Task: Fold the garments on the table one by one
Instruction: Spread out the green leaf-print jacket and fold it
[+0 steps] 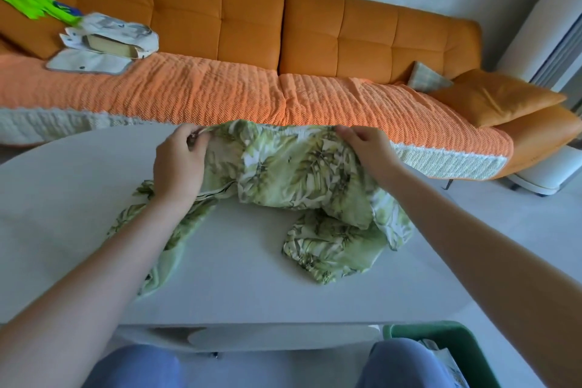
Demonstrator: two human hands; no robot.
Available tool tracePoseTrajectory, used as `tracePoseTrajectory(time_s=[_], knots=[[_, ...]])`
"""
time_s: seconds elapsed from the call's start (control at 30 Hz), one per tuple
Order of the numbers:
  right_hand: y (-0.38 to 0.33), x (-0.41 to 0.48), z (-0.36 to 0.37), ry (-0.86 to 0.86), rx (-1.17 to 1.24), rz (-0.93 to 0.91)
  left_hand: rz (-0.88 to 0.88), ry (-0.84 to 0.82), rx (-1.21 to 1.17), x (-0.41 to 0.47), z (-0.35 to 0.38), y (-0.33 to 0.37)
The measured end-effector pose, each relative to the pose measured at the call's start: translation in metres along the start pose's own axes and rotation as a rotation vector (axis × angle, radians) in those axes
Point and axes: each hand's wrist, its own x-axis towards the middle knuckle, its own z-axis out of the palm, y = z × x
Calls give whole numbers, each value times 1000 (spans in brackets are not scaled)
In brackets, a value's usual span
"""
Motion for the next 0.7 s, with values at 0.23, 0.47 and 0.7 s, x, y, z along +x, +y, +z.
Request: tracePoseTrajectory(time_s=[0.23, 0.47, 0.7], knots=[[-16, 1, 9, -65, 163, 116, 232, -16, 182, -33, -5, -16], [-26, -8, 7, -126, 371, 196, -385, -702, -103, -93, 19, -6], [-31, -13, 4, -266, 501, 211, -375, -696, -274, -79, 32, -2]])
